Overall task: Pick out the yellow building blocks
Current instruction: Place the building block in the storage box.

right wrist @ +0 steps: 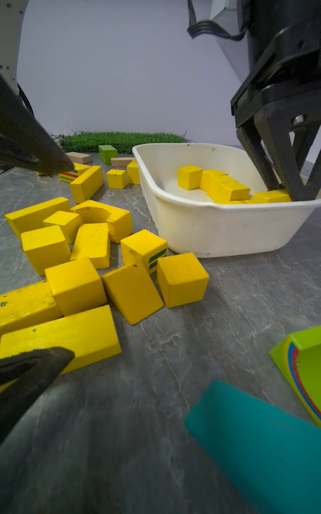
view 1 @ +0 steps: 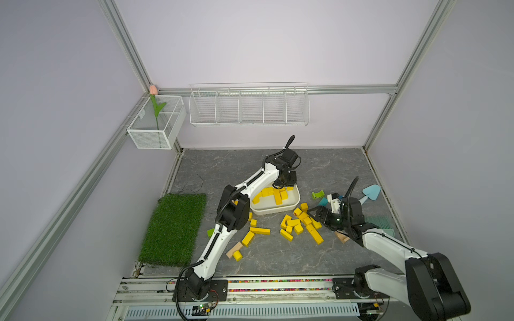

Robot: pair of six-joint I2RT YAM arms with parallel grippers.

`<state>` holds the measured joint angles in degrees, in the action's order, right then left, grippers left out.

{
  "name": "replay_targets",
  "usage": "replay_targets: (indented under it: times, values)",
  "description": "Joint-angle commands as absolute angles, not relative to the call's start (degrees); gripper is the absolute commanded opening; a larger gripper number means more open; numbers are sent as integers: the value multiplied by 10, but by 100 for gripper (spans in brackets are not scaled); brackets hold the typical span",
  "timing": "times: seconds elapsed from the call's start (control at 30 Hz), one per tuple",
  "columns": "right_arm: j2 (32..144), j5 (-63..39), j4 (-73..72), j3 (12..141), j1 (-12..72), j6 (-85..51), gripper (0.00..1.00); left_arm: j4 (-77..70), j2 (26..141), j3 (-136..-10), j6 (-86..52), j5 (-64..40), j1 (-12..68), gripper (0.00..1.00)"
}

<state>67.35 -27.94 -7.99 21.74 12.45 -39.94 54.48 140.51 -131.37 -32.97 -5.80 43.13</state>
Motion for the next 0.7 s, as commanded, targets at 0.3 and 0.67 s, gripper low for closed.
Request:
replay_targets:
  times: [0.3, 0.67]
  values:
    - [677, -289, -96, 206, 122, -405, 98, 539, 1416, -1334, -348, -22, 433, 35]
    - [676, -291, -99, 205, 121, -406, 97, 542, 1419, -1339, -347, -17, 433, 43]
